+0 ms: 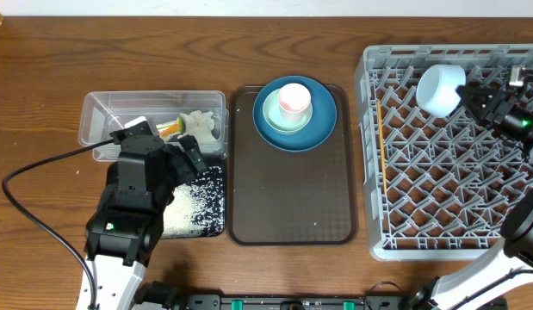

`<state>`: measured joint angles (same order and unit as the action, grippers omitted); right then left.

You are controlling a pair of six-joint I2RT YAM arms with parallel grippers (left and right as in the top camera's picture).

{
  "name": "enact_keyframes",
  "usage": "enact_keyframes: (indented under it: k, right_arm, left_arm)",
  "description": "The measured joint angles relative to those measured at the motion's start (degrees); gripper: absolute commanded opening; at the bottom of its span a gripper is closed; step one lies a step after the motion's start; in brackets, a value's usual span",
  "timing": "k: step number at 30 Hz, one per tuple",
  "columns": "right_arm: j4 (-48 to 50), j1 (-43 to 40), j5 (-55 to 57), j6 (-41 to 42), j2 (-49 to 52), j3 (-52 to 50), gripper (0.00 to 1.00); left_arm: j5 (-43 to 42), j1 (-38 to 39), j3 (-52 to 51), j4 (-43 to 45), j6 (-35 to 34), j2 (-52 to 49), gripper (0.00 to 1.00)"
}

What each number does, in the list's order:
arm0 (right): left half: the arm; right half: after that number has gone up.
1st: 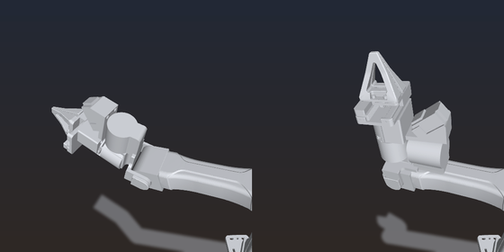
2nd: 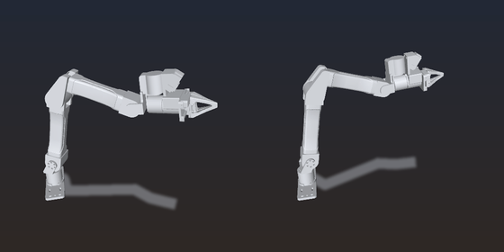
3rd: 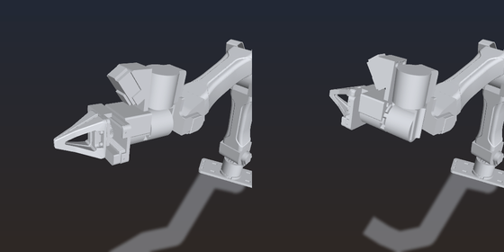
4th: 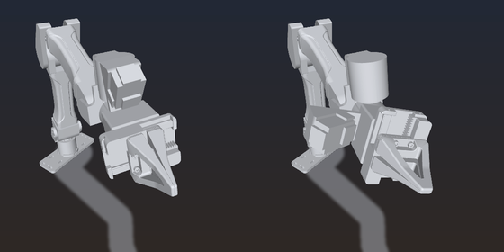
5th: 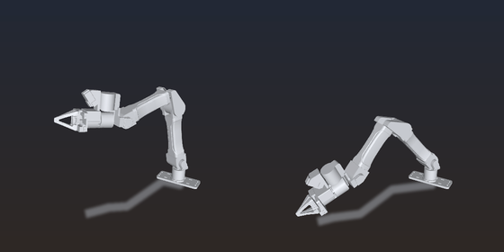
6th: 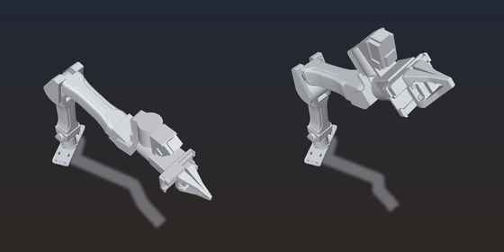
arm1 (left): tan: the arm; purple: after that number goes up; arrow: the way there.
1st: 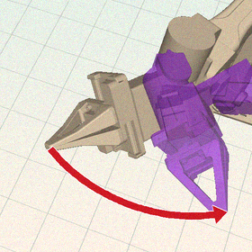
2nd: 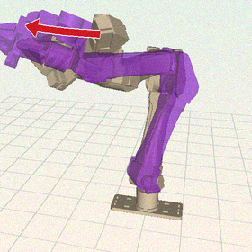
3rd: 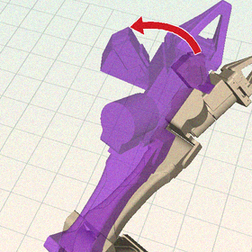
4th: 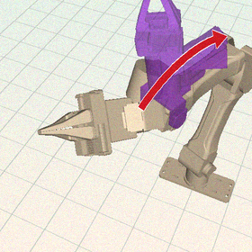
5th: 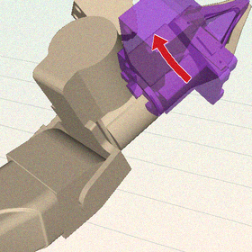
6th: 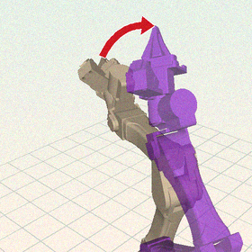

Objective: Sort waste into correct bins and load items into the dishwasher rack
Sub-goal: 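Lift the light-blue bowl and carry it into the grey rack, then set the bowl upright in the rack's back row and release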

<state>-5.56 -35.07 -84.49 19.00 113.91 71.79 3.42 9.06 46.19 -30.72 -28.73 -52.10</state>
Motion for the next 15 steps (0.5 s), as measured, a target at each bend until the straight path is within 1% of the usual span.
enact_keyframes:
  k: [1,3,10,15]
  right_arm:
    - [-0.50,-0.44,0.09,-0.04,0.00,0.02,0.42]
    - [-1.38,-1.27,0.13,-0.07,0.00,0.00,0.46]
    - [-5.40,-5.03,1.81,-0.17,0.04,0.02,0.47]
    - [-5.99,-7.26,4.44,-0.17,0.04,0.02,0.48]
  left_arm:
    - [0.02,0.00,0.00,0.02,0.00,0.00,0.98]
    - [0.02,0.00,0.00,0.00,0.00,0.00,0.98]
    - [0.00,0.00,0.00,0.00,0.00,0.00,0.98]
    - [0.00,0.00,0.00,0.00,0.00,0.00,0.98]
